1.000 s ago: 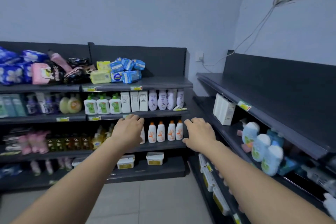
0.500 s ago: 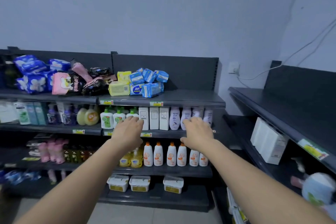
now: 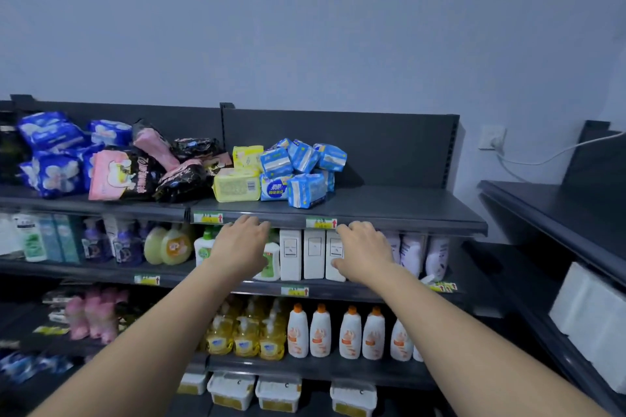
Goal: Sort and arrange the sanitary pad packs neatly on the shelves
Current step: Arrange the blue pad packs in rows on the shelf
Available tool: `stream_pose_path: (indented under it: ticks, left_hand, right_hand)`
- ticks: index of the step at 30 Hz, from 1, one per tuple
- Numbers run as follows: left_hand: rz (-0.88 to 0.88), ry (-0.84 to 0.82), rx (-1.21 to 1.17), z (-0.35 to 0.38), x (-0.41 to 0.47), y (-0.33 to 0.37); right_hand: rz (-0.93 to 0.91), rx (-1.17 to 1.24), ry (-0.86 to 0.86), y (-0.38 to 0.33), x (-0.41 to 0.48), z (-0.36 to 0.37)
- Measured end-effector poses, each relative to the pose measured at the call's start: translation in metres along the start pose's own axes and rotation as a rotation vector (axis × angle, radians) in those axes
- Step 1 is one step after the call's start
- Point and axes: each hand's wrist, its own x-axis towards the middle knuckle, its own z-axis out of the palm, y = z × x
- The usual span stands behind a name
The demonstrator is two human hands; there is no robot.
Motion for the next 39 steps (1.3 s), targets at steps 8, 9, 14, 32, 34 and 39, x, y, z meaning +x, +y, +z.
stream_pose_path:
  ticks: [8,9,14,32,34,39]
  left_hand:
    - [0.004,-0.013,-0.029,0.037,0.089,-0.049]
    - [0.001,-0.022,-0.037,0.042,0.099,-0.053]
    - [0.008,-0.041,-0.049,0.066,0.148,-0.065]
    - [-0.204,0.024,-0.230,0.103,0.299,-0.078]
    - [-0.214,0.053,-0.270,0.107,0.312,-0.080]
    - [-0.248,0.065,-0.416,0.114,0.343,-0.085]
  right_hand:
    - [0.039,0.048,-0.019,-0.018,0.099,0.031]
    - [0.040,0.053,-0.023,-0.019,0.110,0.035]
    - [0.033,0.072,-0.004,-0.014,0.166,0.054]
    - [-0.073,0.202,0.062,0.016,0.330,0.119]
    - [-0.046,0.192,0.123,0.019,0.335,0.122]
    - [0.076,0.177,0.422,0.029,0.336,0.136]
